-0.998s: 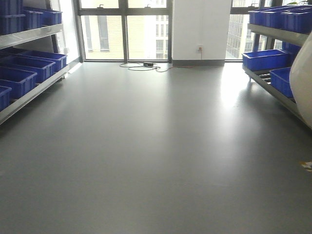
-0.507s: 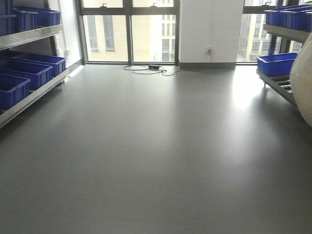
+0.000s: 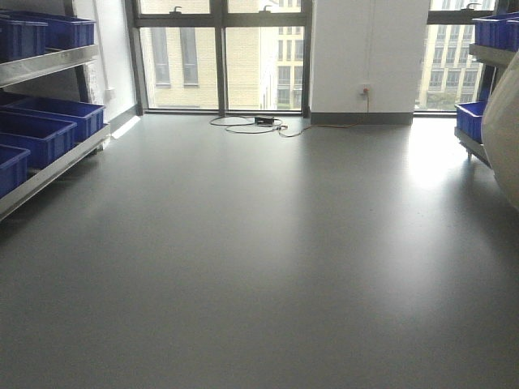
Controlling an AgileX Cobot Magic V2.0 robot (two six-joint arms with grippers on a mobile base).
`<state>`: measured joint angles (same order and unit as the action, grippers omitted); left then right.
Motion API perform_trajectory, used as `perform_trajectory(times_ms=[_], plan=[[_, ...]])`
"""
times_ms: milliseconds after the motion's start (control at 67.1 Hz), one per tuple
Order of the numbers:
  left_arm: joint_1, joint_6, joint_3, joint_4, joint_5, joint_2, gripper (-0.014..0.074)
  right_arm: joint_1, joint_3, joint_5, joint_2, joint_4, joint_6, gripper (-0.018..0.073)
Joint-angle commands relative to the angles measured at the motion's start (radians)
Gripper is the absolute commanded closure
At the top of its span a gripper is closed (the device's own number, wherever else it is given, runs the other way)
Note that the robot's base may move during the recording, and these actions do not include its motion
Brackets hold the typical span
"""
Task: Move white bin to right shelf second layer
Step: 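Drive toward the windows and turn toward the blue crate rack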
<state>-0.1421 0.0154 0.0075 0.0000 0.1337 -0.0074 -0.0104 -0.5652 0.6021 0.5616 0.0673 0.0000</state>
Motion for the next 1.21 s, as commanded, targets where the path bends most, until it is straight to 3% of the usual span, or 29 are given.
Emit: perform_trajectory(times_ms=[0,1192], plan=[[-0.003,-0.003,0.037,0.000,-0.086,-0.015,0.0512,-0.006,-0.033,-0.088,0.000,0.006,0.000,0.0475],[-0.003,-0.003,0.037,0.000,-0.086,-0.015,0.0512,-0.006,-0.033,-0.089,0.001,0.006,0.000,0.0475]])
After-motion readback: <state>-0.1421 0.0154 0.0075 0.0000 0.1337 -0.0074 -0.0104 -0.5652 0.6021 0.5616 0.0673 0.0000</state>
